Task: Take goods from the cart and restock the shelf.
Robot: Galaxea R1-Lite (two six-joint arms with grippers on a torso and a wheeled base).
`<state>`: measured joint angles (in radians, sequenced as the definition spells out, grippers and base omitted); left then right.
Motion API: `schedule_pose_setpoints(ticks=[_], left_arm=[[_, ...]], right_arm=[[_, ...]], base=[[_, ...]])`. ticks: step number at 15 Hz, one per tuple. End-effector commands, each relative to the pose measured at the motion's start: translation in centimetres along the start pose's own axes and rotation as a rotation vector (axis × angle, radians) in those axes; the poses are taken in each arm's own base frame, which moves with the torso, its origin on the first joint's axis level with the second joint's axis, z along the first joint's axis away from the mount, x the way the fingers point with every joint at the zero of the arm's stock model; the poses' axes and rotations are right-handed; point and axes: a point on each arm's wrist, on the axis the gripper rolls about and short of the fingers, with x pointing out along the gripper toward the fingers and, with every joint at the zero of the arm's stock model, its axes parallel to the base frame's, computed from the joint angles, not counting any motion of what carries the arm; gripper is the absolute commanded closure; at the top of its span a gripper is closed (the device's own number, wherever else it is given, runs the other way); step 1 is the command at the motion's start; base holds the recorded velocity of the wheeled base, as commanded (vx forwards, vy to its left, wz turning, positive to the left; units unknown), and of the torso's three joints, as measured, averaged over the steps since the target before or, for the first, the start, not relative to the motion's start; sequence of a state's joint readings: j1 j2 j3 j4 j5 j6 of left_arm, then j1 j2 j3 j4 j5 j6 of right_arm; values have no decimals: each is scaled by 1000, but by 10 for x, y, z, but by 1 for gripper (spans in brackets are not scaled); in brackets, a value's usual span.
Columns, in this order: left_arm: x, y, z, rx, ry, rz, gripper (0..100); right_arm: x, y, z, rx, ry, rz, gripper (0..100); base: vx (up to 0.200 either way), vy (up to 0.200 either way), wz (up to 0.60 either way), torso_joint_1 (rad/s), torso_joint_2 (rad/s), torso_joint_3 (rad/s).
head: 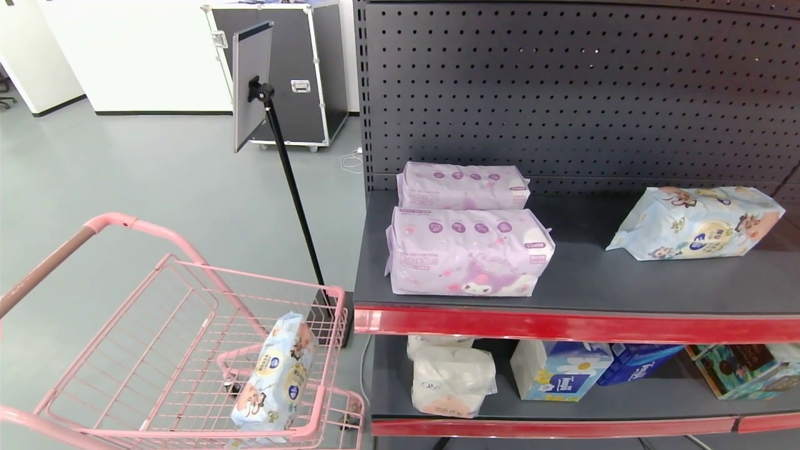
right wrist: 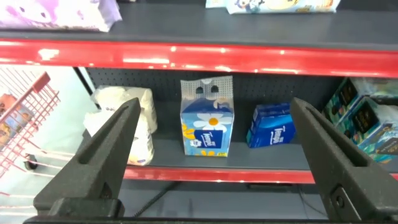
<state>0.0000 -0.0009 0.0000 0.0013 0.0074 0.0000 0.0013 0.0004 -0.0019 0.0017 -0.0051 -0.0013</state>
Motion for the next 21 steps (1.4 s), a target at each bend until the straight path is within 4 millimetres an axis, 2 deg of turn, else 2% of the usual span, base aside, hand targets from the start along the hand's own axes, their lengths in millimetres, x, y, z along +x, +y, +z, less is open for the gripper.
schedule_pose_setpoints(ticks=[1, 12, 21], left_arm=[[0, 0, 0, 0, 1, 0, 0], [0, 0, 0, -2, 1, 0, 0], [0, 0, 0, -2, 3, 0, 0]], right_arm=[[0, 0, 0, 0, 0, 1, 0], [0, 0, 0, 0, 0, 1, 0], [0, 0, 0, 1, 0, 1, 0]], base=[[0, 0, 0, -139, 349, 198], [0, 0, 0, -142, 375, 229], [0, 0, 0, -172, 531, 354]])
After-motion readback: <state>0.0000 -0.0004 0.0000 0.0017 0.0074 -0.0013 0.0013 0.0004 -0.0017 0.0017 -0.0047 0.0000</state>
